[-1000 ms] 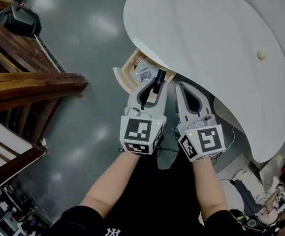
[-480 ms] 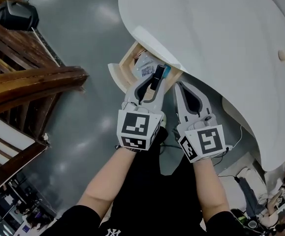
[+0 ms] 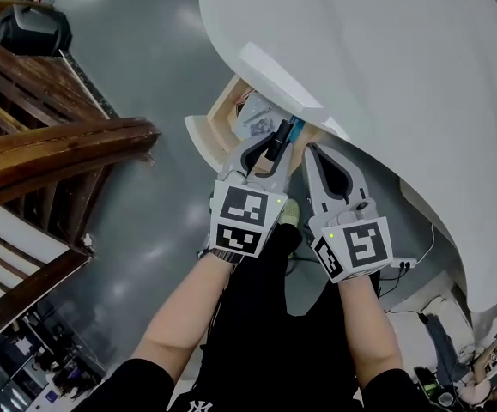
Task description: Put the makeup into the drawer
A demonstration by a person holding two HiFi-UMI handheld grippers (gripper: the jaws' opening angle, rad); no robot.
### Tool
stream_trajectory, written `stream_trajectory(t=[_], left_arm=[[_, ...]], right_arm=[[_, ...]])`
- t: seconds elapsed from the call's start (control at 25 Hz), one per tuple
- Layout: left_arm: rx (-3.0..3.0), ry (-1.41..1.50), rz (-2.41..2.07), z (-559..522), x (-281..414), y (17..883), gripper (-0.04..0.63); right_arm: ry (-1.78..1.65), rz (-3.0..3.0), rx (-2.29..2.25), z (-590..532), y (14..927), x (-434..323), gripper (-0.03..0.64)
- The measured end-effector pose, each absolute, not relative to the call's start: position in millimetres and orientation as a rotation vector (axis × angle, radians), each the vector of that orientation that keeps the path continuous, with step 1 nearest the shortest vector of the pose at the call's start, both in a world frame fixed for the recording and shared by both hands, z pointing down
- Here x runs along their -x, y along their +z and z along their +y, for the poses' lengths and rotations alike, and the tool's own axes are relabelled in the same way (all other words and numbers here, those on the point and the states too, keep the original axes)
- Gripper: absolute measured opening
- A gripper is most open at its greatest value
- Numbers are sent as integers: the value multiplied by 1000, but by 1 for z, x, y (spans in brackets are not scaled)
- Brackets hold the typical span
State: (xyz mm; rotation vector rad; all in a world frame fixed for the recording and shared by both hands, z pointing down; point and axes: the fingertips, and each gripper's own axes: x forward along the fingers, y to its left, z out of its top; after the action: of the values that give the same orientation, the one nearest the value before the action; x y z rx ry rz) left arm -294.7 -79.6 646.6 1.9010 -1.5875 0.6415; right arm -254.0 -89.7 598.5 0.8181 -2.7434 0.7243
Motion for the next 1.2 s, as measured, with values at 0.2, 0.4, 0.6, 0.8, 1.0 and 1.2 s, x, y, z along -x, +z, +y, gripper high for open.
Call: stream_trajectory(t=[0.2,0.4,0.6,0.8,1.0,1.2], left_arm=[[-1864,762,-1512,-85,296,670,104],[-1844,851,-1446,-88,294,685,104],[-1820,872,-1448,-88,295,689,104],[-1803,879,-1466,-91,296,690,106],[-1798,880,-1480,-93,297,690,111],[-1803,844,-1486,-90,293,677,109]], right_arm=[[735,-2743,-820,-92,609,255,15],[749,-2740,-824,-93,620,254,15],[765,-2736,-833,-94,624,250,15],[776,-2734,-844,-100,624,244,15],[777,-2726,-841,-101,623,240,15],[768,-2715,-850,-99,611,232,15]])
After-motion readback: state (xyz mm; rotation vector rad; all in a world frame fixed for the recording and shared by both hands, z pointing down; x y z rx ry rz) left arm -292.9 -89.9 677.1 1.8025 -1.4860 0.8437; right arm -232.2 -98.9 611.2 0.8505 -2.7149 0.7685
